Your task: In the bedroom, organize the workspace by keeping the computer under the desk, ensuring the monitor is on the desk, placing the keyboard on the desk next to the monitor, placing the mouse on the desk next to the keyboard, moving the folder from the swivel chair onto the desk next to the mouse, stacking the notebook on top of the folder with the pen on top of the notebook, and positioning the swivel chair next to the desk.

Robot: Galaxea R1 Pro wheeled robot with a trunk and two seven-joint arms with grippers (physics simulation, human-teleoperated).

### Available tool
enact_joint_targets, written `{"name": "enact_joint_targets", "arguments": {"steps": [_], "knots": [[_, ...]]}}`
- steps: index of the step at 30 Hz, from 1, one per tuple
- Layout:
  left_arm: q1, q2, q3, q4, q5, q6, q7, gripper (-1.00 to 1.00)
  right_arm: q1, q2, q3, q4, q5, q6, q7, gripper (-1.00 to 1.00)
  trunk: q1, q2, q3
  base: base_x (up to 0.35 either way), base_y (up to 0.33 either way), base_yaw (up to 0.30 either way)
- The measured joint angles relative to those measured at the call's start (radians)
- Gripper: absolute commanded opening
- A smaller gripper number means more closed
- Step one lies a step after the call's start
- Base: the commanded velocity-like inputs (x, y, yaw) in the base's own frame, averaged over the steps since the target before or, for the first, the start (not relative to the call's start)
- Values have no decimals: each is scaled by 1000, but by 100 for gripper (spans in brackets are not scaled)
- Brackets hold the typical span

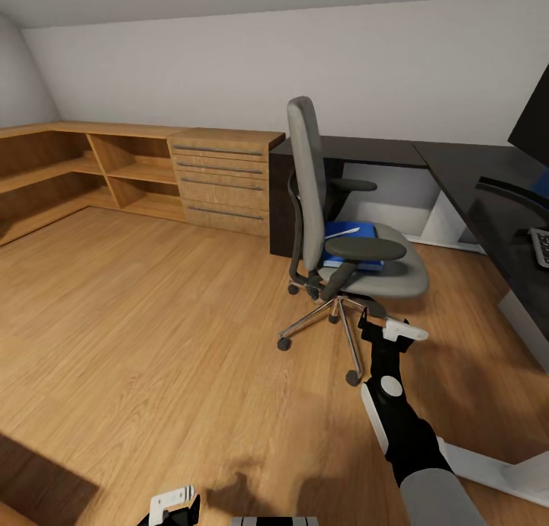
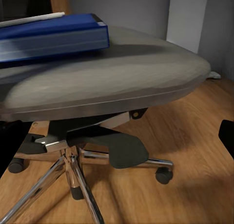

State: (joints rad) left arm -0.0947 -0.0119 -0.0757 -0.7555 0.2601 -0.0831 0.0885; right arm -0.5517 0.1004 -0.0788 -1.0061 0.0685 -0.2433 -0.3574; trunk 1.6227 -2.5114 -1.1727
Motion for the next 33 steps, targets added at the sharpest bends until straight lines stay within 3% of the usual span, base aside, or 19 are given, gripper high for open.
{"name": "enact_joint_targets", "arguments": {"steps": [11, 17, 21, 33], "knots": [[0, 0, 0, 0, 0, 0, 0, 100, 0, -1, -1, -35, 1, 26, -2, 100, 0, 0, 0, 0, 0, 0], [0, 0, 0, 0, 0, 0, 0, 100, 0, -2, -1, -78, 1, 124, -2, 100, 0, 0, 0, 0, 0, 0], [0, 0, 0, 0, 0, 0, -1, 100, 3, -2, -1, -89, 1, 146, -1, 100, 0, 0, 0, 5, 0, 0], [0, 0, 0, 0, 0, 0, -1, 100, 27, 3, -1, -97, 0, 109, -5, 100, 0, 0, 0, 35, 0, 0]]}}
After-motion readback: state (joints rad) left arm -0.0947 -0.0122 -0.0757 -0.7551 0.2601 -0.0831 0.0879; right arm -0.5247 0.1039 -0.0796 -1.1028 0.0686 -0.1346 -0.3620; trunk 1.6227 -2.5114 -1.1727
